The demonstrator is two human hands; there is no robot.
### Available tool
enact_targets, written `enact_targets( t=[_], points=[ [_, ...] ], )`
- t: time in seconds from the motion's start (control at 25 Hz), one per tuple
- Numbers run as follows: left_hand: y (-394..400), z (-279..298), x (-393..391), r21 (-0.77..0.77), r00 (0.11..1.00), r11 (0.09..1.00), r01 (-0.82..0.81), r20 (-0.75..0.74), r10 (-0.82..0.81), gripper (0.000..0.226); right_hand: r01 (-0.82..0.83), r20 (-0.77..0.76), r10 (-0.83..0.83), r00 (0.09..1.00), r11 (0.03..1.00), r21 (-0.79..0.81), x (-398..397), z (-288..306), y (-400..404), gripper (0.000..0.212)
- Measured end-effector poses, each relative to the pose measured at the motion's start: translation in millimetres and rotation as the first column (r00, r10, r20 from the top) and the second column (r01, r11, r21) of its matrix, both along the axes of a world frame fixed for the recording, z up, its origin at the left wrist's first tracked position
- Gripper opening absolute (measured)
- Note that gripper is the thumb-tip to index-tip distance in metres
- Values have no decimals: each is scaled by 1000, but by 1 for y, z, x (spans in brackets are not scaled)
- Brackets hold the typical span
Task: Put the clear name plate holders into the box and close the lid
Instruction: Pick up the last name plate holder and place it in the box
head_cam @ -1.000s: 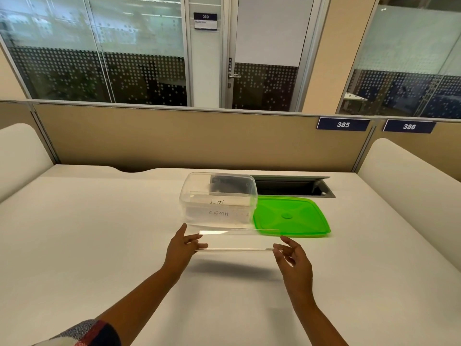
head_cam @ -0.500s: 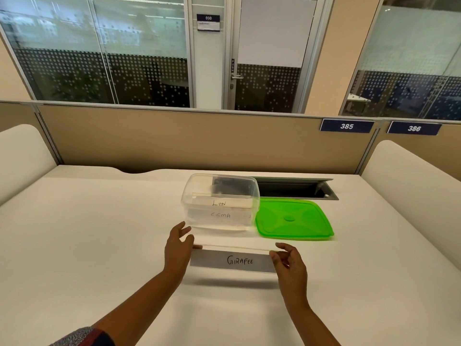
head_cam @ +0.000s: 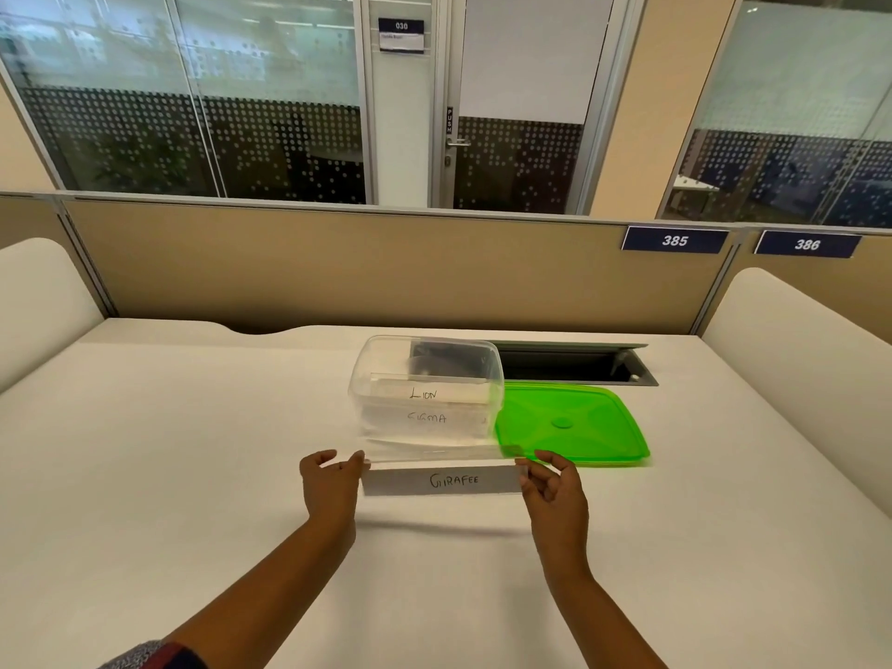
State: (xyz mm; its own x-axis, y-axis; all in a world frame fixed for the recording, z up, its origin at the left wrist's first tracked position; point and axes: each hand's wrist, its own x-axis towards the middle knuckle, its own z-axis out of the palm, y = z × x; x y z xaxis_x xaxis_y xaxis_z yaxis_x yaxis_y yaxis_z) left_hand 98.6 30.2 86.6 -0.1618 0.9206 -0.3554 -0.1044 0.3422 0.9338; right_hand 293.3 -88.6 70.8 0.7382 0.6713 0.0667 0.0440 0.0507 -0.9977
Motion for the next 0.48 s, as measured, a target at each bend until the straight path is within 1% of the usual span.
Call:
enact_targets(
  t=[0.08,0.2,0.36,0.48],
  points=[
    [4,2,0,33,1000,999,-7,9,7,42,6,-12,-6,1000,1000,-4,1,1,3,26],
    [8,11,1,85,999,996,-26,43,23,45,-9,-40,10,999,1000,6,5,4,11,23],
    [18,23,5,144,990,984,-108,111,92,38,-14,-68,14,998,1000,-4,8,13,24,26],
    [29,34,11,207,991,973,-103,107,82,32,39,2,-39,999,999,0,12,30,37,25]
  ],
)
